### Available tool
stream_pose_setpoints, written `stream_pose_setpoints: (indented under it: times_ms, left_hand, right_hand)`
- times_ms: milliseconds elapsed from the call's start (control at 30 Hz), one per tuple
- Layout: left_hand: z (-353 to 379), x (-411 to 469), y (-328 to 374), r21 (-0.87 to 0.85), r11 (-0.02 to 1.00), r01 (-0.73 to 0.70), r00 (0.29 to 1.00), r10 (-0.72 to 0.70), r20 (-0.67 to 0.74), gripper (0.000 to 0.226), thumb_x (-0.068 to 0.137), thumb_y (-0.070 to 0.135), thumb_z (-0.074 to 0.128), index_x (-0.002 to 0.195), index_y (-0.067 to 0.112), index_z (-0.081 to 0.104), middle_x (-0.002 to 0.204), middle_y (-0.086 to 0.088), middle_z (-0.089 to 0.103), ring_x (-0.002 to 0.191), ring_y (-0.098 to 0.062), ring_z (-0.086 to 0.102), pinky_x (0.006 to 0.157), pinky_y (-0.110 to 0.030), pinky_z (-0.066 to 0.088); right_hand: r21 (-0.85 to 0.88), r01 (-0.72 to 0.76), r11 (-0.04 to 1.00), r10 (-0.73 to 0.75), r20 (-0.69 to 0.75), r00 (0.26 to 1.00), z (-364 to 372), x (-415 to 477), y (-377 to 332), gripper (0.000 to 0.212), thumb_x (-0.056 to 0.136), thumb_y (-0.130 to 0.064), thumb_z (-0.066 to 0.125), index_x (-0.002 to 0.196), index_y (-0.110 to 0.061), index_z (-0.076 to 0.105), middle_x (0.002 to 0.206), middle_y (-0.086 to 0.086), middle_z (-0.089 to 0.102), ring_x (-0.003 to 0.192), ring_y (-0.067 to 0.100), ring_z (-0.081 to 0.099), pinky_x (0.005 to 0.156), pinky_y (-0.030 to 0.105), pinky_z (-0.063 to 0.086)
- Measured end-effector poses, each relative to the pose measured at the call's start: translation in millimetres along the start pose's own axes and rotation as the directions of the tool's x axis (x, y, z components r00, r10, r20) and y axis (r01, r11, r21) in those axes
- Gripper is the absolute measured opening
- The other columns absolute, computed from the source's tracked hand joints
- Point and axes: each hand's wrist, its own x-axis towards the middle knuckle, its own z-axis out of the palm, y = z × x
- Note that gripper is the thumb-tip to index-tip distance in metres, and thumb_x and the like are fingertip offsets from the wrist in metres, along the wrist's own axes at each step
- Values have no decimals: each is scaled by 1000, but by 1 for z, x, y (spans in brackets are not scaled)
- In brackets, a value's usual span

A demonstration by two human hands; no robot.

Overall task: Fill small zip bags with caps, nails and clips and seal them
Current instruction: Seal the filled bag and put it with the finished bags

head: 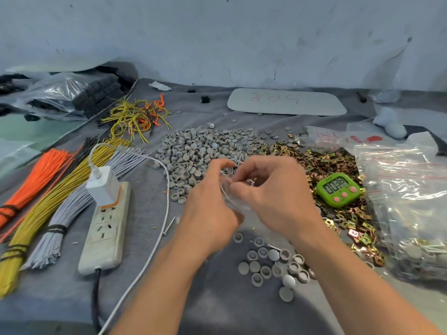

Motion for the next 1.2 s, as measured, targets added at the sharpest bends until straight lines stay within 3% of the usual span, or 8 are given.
stream_pose_setpoints:
  times_ms: [200,367,500,633,767,1000,1100,1200]
  left_hand:
    - [1,1,0,-88,994,-58,998,56,-31,71,67,8,81,115,48,48,93,27,71,78,2,67,63,-17,49]
    - [-1,7,-2,-157,987,36,967,-75,-245,70,65,10,86,111,45,48,84,20,70,78,3,64,67,-21,48]
    - [-8,6,-7,-237,972,-12,881,-102,-462,70,65,4,83,114,42,51,87,22,69,79,5,65,66,-18,48]
    - [-14,2,-5,-185,983,-17,871,-76,-485,71,67,10,84,117,46,49,93,32,65,84,11,61,62,-5,40]
    - [-15,4,-4,-177,984,-25,891,-58,-450,73,65,6,83,117,45,49,97,45,57,84,14,59,62,-3,38]
    - [-19,3,-7,-175,984,-18,890,-64,-450,68,69,12,85,114,47,47,91,45,59,81,15,59,63,-6,41]
    - [-16,4,-7,-170,985,-11,900,-65,-432,65,71,17,86,113,48,47,87,30,66,82,14,59,63,-4,39]
    - [-15,4,-7,-136,990,-21,909,-37,-415,65,71,18,86,114,47,48,96,37,62,82,18,57,64,-1,37]
  right_hand:
    - [10,18,1000,-19,80,997,4,-1,0,18,77,-15,80,81,-32,85,73,-17,77,66,0,70,60,15,52]
    - [209,-36,977,82,-213,974,4,12,15,16,85,-13,79,79,-27,83,69,-12,75,59,1,65,58,23,52]
    - [-232,-106,967,134,106,985,20,11,30,22,94,-16,72,108,-31,79,88,-21,73,75,-10,67,67,6,50]
    - [-459,139,878,75,418,906,49,7,32,19,87,-9,65,97,-22,74,105,-3,64,95,21,63,75,33,49]
    - [-517,131,846,85,372,924,55,9,34,20,83,-4,62,78,-23,64,91,0,60,80,25,56,66,33,43]
    - [-513,151,845,-44,215,976,59,9,42,30,87,-8,63,112,-25,65,95,-10,49,99,21,53,74,38,41]
    - [-544,152,825,-1,268,963,58,12,42,13,89,-14,64,91,-26,59,87,-10,45,86,24,53,67,36,40]
    - [-563,121,818,38,262,964,58,15,42,32,75,-3,72,84,-26,52,82,-7,56,79,27,58,68,42,54]
